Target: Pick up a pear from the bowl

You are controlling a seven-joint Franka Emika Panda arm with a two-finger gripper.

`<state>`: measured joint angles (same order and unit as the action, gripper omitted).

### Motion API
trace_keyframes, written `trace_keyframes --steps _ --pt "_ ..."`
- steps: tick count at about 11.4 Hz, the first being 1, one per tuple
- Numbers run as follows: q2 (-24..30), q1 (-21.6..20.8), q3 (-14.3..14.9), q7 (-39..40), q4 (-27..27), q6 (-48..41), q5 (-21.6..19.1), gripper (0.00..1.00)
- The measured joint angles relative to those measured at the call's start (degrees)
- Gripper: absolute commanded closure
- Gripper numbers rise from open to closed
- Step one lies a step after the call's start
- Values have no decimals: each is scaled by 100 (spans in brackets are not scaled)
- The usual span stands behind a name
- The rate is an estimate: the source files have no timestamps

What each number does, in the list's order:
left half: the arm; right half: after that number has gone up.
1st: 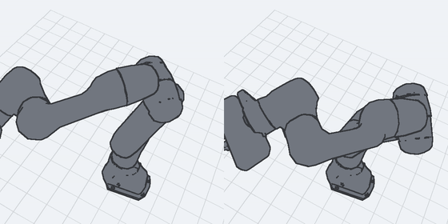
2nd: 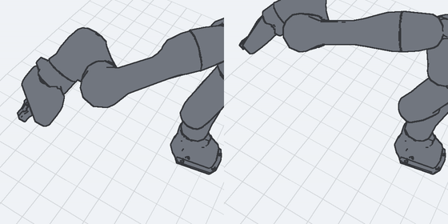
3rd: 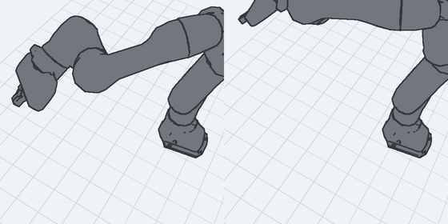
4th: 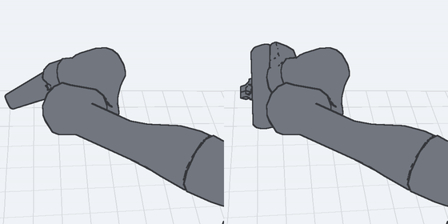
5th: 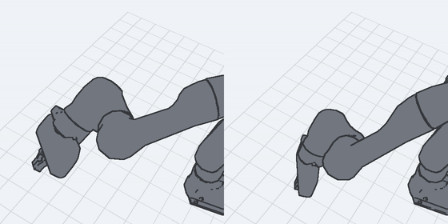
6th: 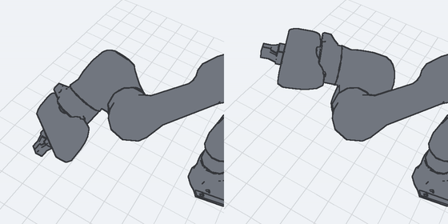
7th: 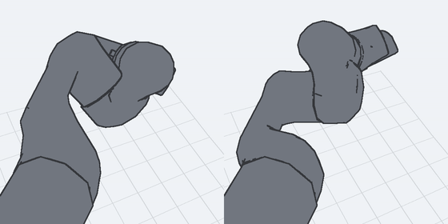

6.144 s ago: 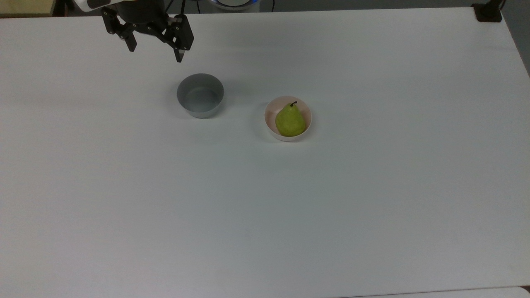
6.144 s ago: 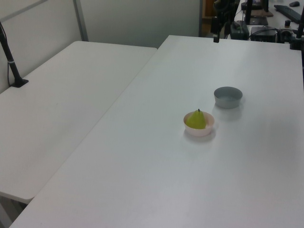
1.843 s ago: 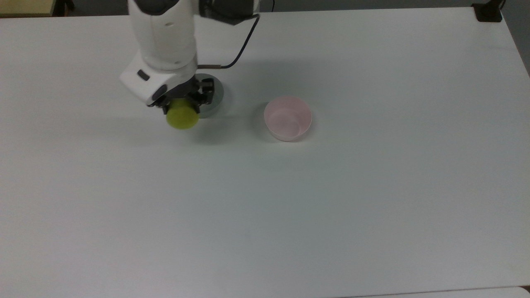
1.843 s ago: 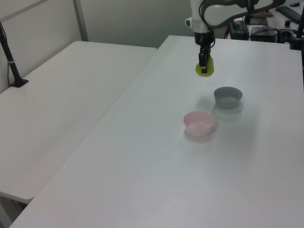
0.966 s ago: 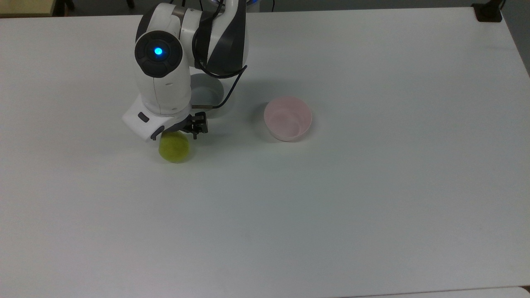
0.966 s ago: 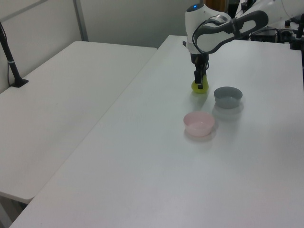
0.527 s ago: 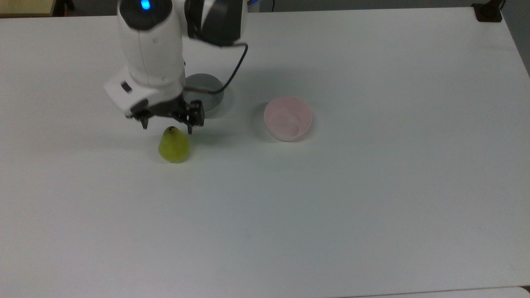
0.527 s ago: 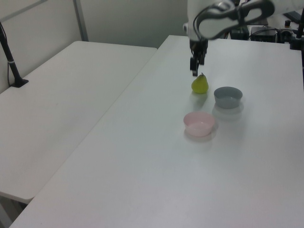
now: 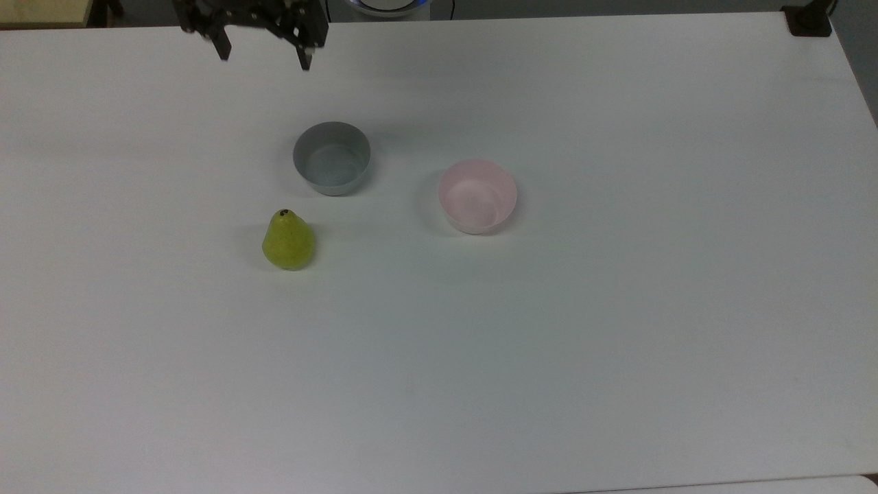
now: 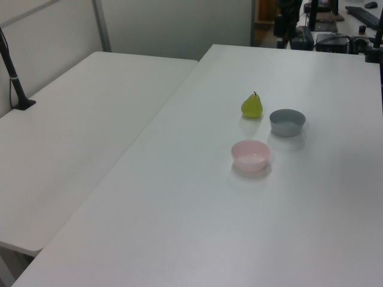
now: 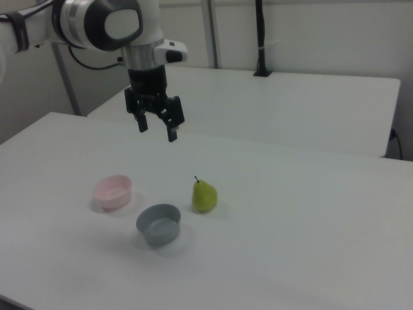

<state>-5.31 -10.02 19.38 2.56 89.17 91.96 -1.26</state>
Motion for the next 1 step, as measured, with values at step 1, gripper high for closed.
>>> trace_keyframes --steps 1 --pt "103 43 -1 -5 65 -78 0 0"
